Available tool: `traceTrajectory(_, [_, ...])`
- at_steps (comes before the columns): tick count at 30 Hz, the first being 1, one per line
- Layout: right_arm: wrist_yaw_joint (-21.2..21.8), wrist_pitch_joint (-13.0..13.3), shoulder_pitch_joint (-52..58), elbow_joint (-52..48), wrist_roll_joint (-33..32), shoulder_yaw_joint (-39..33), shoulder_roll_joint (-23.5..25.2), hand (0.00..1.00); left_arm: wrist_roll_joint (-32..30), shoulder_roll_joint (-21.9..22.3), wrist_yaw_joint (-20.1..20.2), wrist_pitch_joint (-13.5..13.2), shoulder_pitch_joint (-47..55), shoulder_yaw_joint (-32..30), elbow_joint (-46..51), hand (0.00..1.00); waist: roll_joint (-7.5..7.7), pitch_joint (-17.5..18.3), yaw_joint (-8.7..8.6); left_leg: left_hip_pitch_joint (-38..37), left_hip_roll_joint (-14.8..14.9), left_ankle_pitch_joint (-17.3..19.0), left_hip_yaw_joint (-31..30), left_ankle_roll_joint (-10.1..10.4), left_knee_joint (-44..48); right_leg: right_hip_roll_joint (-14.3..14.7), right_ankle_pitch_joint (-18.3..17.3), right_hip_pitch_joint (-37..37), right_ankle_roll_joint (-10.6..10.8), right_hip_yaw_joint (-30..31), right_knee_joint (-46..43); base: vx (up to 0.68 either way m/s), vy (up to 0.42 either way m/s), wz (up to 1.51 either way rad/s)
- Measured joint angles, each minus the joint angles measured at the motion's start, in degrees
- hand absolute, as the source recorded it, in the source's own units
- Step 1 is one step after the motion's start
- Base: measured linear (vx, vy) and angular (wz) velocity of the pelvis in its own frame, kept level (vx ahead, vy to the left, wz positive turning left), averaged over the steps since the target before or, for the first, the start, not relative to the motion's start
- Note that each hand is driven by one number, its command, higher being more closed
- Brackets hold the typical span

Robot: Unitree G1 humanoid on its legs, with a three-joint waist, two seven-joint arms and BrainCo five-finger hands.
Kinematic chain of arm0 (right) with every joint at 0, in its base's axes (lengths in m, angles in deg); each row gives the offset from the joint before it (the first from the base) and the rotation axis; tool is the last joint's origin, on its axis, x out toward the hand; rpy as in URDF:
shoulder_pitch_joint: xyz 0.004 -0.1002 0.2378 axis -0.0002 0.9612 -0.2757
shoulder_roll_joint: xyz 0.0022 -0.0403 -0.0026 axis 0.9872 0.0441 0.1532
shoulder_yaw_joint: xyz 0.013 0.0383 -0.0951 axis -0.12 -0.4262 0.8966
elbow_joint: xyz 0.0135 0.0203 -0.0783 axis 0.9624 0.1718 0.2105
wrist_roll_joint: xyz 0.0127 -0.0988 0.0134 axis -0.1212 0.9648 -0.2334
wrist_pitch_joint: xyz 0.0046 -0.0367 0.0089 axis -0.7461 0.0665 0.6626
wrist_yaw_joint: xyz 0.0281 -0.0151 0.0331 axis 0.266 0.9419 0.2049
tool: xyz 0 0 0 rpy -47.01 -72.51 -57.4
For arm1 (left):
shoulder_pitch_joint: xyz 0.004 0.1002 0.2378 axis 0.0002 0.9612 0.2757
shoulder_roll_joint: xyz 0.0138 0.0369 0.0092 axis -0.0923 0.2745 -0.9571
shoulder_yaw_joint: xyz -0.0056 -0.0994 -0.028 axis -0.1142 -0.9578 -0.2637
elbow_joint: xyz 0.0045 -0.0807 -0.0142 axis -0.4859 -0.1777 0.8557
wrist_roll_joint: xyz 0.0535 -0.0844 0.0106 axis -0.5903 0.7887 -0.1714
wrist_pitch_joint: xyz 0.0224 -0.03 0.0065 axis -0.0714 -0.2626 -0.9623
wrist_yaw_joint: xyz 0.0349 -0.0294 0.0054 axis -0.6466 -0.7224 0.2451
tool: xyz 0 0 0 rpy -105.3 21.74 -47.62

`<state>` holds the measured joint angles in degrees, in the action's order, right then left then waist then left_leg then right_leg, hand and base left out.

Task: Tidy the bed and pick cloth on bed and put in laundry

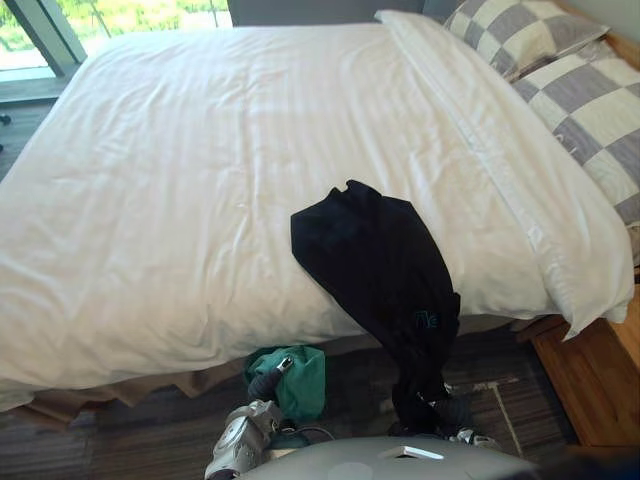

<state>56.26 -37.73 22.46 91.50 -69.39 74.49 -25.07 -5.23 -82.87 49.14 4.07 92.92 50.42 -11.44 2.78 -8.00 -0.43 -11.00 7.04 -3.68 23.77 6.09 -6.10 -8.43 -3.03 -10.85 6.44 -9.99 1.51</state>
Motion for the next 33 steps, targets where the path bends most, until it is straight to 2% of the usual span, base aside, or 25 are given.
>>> traceTrajectory(2, [-0.59, 0.13, 0.65, -0.20, 1.88, -0.51, 0.12, 1.00, 1.10, 1.08, -4.49, 0.49, 0.10, -2.13, 0.00, 1.00, -0.30, 0.29, -0.18, -0.29, -1.00, 0.49, -2.51, -0.28, -0.01, -1.29, -1.80, -1.22, 0.60, -2.83, -2.09, -0.06, 0.007, 0.49])
traceTrajectory(4, [-0.60, 0.29, 0.70, -0.56, 2.78, -0.43, 0.12, 1.00, 2.55, 1.42, -6.36, 0.84, 0.20, -3.11, 0.18, 1.00, -0.17, 0.54, -0.15, -0.10, -2.18, 0.58, -5.08, -0.57, -0.01, -2.50, -3.84, -1.44, 0.95, -4.77, -5.17, -0.01, 0.009, 0.82])
traceTrajectory(5, [-0.36, 0.77, 1.10, -0.71, 4.04, -0.16, 0.13, 1.00, 3.09, 1.45, -7.31, 0.96, 0.84, -3.74, 0.56, 1.00, 0.05, 1.44, -0.08, 0.74, -3.17, 0.71, -8.44, -1.38, -0.01, -3.68, -7.03, -0.54, 0.62, -4.79, -9.82, 0.03, -0.003, 0.94])
traceTrajectory(7, [-0.22, 1.53, 1.80, -1.52, 3.71, 0.88, -0.03, 1.00, 3.04, 1.31, -7.51, 0.77, 1.23, -3.75, 0.74, 1.00, 0.48, 2.60, -0.32, 2.80, -4.40, 0.18, -12.65, -2.51, 0.00, -3.54, -10.35, 0.67, -0.94, -1.99, -12.59, 0.05, -0.035, 1.28])
traceTrajectory(8, [0.19, 1.78, 2.11, -1.98, 2.29, 1.12, 0.13, 1.00, 3.01, 1.33, -7.31, 0.65, 0.74, -3.72, 0.70, 1.00, 0.91, 2.58, -0.55, 4.70, -6.02, -0.52, -16.07, -2.98, 0.00, -2.09, -13.24, 0.74, -0.54, 1.08, -12.31, 0.04, -0.045, 1.65])
traceTrajectory(9, [0.35, 1.83, 2.16, -1.99, 1.51, 1.17, 0.42, 1.00, 3.00, 1.46, -7.08, 0.62, 0.69, -3.76, 0.77, 1.00, 0.92, 2.70, -0.59, 5.60, -6.45, -0.63, -17.48, -3.15, 0.00, -1.62, -13.77, 0.69, -1.25, 1.44, -12.09, 0.06, -0.051, 1.86])
traceTrajectory(10, [0.52, 1.92, 2.04, -2.04, -0.15, 1.15, 0.42, 1.00, 3.02, 1.82, -6.60, 0.37, 0.25, -4.32, 1.07, 1.00, 1.37, 3.06, -0.19, 6.69, -7.17, -1.32, -18.70, -3.95, 0.02, -1.81, -14.42, 0.30, -0.93, -0.13, -11.94, 0.07, -0.039, 1.51])
traceTrajectory(12, [0.92, 1.92, 1.38, -2.36, -2.59, 1.32, 0.47, 1.00, 3.15, 2.01, -6.26, 0.17, 1.11, -4.81, 1.93, 1.00, 0.36, 3.38, 1.24, 8.59, -8.03, -2.75, -20.00, -4.18, 0.02, -2.72, -14.45, -0.16, -0.36, -3.96, -11.96, 0.08, -0.029, 1.19])
traceTrajectory(14, [1.61, 1.95, -0.09, -3.48, -4.42, 2.05, 1.10, 1.00, 4.33, 2.03, -5.87, -0.11, 4.05, -4.93, 3.70, 1.00, 0.22, 3.31, 1.48, 10.87, -10.02, -4.71, -25.73, -5.00, 0.08, -3.50, -13.94, -2.02, 0.30, -9.01, -11.46, 0.16, -0.055, 1.38])
traceTrajectory(16, [1.55, 1.85, -1.17, -3.77, -5.04, 2.56, 1.20, 1.00, 4.67, 1.96, -5.54, -0.13, 4.94, -4.58, 5.07, 1.00, 0.09, 3.39, 1.63, 11.87, -10.49, -5.61, -27.52, -5.30, 0.33, -3.38, -13.72, -2.04, 0.03, -9.88, -12.01, 0.12, -0.051, 1.04])
traceTrajectory(18, [1.25, 0.51, -2.35, -5.35, -6.02, 3.48, 1.18, 1.00, 4.81, 1.86, -4.44, -0.29, 6.66, -3.76, 8.43, 1.00, -0.13, 2.92, 2.30, 13.34, -11.10, -8.02, -27.40, -6.32, 0.44, -2.60, -12.46, -2.17, -0.71, -10.78, -13.79, 0.07, -0.014, 1.34])
traceTrajectory(20, [0.29, -0.99, -2.39, -7.85, -8.03, 3.36, 1.36, 1.00, 5.49, 2.24, -4.48, -0.16, 7.40, -2.80, 11.25, 1.00, -0.80, 1.70, 3.01, 13.78, -11.63, -11.74, -25.08, -9.64, 0.48, -2.31, -10.83, -1.04, -1.33, -13.69, -20.39, -0.01, 0.026, 1.64])
traceTrajectory(21, [-0.16, -1.69, -2.31, -9.29, -9.75, 2.90, 0.66, 1.00, 5.90, 3.62, -4.45, 0.12, 7.30, -2.55, 13.22, 1.00, -2.76, 0.35, 1.76, 14.20, -12.38, -15.73, -24.18, -10.78, 0.50, -0.72, -14.45, -0.02, -2.81, -14.70, -21.14, -0.12, 0.069, 2.18])
traceTrajectory(22, [-1.19, -2.44, -1.40, -11.92, -11.79, 3.07, 0.53, 1.00, 5.73, 5.48, -4.09, 0.89, 6.92, -2.94, 16.05, 1.00, -3.38, -0.71, 0.35, 13.66, -12.03, -11.75, -20.58, -7.21, 0.82, 1.32, -11.76, -1.13, -4.89, -16.83, -13.48, -0.16, 0.097, 2.03])
traceTrajectory(23, [-1.57, -2.50, -0.43, -13.64, -12.37, 3.54, -0.06, 1.00, 5.88, 5.93, -3.63, 0.99, 7.29, -2.96, 17.15, 1.00, -5.18, -1.02, 0.86, 12.95, -10.57, 0.47, -14.19, -7.86, 0.68, 1.24, -10.18, -0.89, -4.33, -20.04, -12.74, -0.17, 0.080, 1.73])
traceTrajectory(24, [-2.36, -3.02, -0.03, -13.94, -13.34, 3.54, 1.01, 1.00, 5.45, 4.99, -3.34, 2.23, 6.45, -2.33, 16.80, 1.00, -1.10, -1.67, 0.70, 12.94, -10.90, 2.30, -4.11, -10.83, 5.61, -2.86, -13.25, -3.98, -3.03, -24.22, -11.86, -0.09, 0.039, 1.06])
traceTrajectory(25, [-2.73, -3.23, 0.30, -14.32, -13.96, 3.59, 1.08, 1.00, 5.81, 3.51, -3.39, 2.42, 6.07, -1.66, 17.07, 1.00, -0.81, -2.08, 1.14, 14.90, -8.70, 5.39, 0.30, -12.33, 17.35, -5.62, -13.27, -4.45, -2.68, -26.60, -12.78, -0.04, 0.003, 1.03])
traceTrajectory(26, [-2.71, -3.29, 0.79, -14.79, -13.95, 3.62, 0.93, 1.00, 5.91, 3.17, -3.38, 2.43, 6.16, -1.10, 17.13, 1.00, -0.32, -1.82, 0.85, 15.52, -7.69, 7.18, 0.93, -11.99, 22.73, -6.58, -13.05, -4.71, -2.39, -27.23, -12.67, -0.02, -0.017, 0.70])
traceTrajectory(27, [-2.78, -3.27, 1.40, -15.21, -13.93, 3.82, 0.53, 1.00, 5.95, 2.86, -3.38, 2.35, 6.44, -0.36, 17.36, 1.00, -0.75, -1.84, 0.26, 15.86, -4.96, 11.03, 0.71, -10.81, 30.21, -7.73, -12.64, -4.76, -1.74, -28.59, -12.35, -0.05, 0.059, 0.66])
traceTrajectory(28, [-3.09, -3.28, 2.11, -15.76, -13.85, 4.31, -0.11, 1.00, 6.30, 2.88, -3.49, 2.35, 6.59, 0.22, 17.64, 1.00, -1.87, -1.74, -0.38, 15.02, -2.44, 12.72, 0.48, -9.43, 31.54, -7.57, -12.24, -4.56, -1.24, -29.77, -12.20, -0.04, 0.155, 0.94])
traceTrajectory(29, [-3.31, -3.45, 3.54, -17.24, -13.86, 4.63, -1.10, 1.00, 6.37, 3.10, -3.62, 2.39, 6.61, 1.39, 17.76, 1.00, -3.98, -1.61, -1.10, 12.72, 0.69, 13.32, -0.03, -7.55, 27.77, -6.73, -12.01, -4.34, -0.07, -30.88, -13.22, 0.00, 0.200, 0.91])
traceTrajectory(30, [-3.32, -3.59, 3.60, -17.34, -13.86, 4.55, -1.54, 1.00, 6.37, 3.21, -3.75, 2.42, 6.53, 2.18, 17.82, 1.00, -5.14, -1.55, -1.69, 11.96, 0.32, 13.90, -1.06, -5.66, 24.38, -6.34, -11.98, -4.04, 1.10, -31.47, -14.49, 0.10, 0.256, 0.92])
traceTrajectory(31, [-3.65, -4.82, 3.01, -17.39, -13.68, 4.81, -1.02, 1.00, 6.36, 2.69, -4.12, 2.68, 6.85, 2.89, 17.92, 1.00, -3.18, -2.09, -1.70, 10.79, -2.94, 10.97, -1.96, -6.57, 20.61, -8.47, -11.00, -3.82, 1.01, -31.49, -14.97, 0.16, 0.226, 0.97])
traceTrajectory(32, [-3.58, -4.80, 3.81, -19.09, -13.04, 4.72, -0.04, 1.00, 6.30, 1.29, -4.85, 2.79, 7.16, 4.49, 18.34, 1.00, -1.95, -1.92, -1.86, 9.29, -5.81, 7.87, -4.28, -7.39, 14.42, -9.19, -9.13, -3.83, 0.89, -31.79, -14.51, 0.16, 0.191, 0.91])
traceTrajectory(33, [-3.57, -4.79, 4.16, -19.71, -12.67, 4.79, 0.24, 1.00, 6.30, 0.91, -5.04, 2.80, 7.12, 5.15, 18.35, 1.00, -1.69, -1.83, -1.80, 8.83, -6.53, 6.96, -5.23, -7.66, 12.59, -9.36, -8.51, -3.91, 0.95, -31.78, -14.56, 0.11, 0.089, 0.82])
